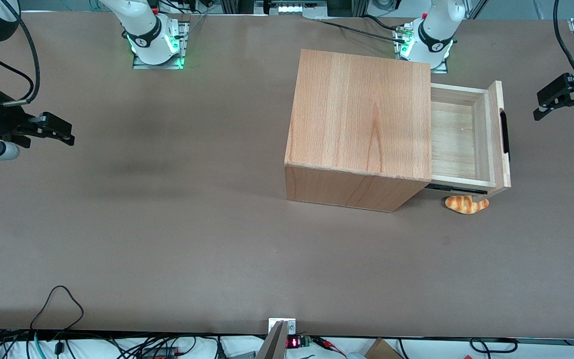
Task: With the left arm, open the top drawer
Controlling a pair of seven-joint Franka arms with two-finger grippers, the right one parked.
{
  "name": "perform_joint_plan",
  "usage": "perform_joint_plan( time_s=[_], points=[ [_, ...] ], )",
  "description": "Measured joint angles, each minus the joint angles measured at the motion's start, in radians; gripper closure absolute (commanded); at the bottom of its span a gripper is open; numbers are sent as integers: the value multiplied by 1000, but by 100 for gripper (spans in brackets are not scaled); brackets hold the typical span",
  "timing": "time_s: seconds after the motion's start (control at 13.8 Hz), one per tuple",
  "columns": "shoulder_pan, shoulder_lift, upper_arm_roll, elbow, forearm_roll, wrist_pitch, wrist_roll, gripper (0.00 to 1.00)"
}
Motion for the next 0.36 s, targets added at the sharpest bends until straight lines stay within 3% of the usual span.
perform_joint_plan(
  time_s=[0.36],
  points=[
    [0, -3, 0, 2, 0, -11, -10, 0]
  ],
)
